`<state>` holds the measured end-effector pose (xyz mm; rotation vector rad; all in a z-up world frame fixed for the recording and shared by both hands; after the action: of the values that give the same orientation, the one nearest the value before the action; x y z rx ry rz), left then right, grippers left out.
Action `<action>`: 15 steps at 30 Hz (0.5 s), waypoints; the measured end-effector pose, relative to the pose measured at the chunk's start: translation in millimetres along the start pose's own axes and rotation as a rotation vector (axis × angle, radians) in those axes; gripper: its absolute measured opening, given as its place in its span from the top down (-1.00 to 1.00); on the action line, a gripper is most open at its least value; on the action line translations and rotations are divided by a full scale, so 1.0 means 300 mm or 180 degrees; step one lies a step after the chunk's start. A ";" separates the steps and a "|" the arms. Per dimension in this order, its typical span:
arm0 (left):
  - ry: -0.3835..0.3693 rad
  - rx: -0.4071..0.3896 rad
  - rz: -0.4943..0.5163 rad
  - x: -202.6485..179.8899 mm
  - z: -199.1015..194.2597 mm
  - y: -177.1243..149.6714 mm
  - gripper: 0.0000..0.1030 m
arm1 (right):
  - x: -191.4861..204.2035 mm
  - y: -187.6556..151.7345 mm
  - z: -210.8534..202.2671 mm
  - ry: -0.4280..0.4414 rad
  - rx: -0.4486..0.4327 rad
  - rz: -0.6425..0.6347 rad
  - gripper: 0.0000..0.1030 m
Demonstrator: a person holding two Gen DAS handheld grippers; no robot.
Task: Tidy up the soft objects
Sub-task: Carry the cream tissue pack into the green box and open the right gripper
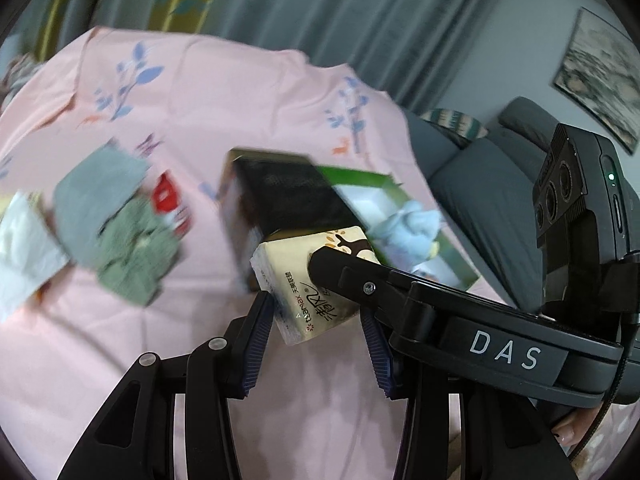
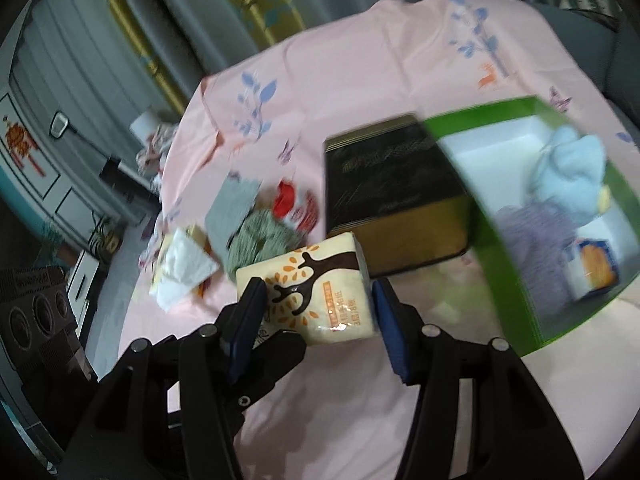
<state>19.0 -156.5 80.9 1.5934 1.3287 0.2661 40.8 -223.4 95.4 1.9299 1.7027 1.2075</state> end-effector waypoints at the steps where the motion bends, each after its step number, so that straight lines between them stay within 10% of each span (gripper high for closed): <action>1: -0.0051 -0.0029 0.0056 -0.031 0.008 0.020 0.11 | -0.010 0.017 -0.016 -0.0016 -0.0055 0.0002 -0.05; 15: -0.0554 0.0099 0.0373 -0.354 0.232 0.156 0.11 | -0.291 0.246 -0.179 -0.0536 -0.0476 0.0185 0.02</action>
<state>56.8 -277.9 127.8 1.6835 1.1133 0.1741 55.2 -338.3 145.3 1.9427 1.4403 1.1227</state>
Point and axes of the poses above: each gripper's, at about its wrist camera, not at the fingertips, and z roughly the way its jaws point, x to its left, y to its top, the point moved 7 cm from there along z, roughly the way its jaws point, and after that the axes turned 9 degrees about -x, right-handed, at the moved point
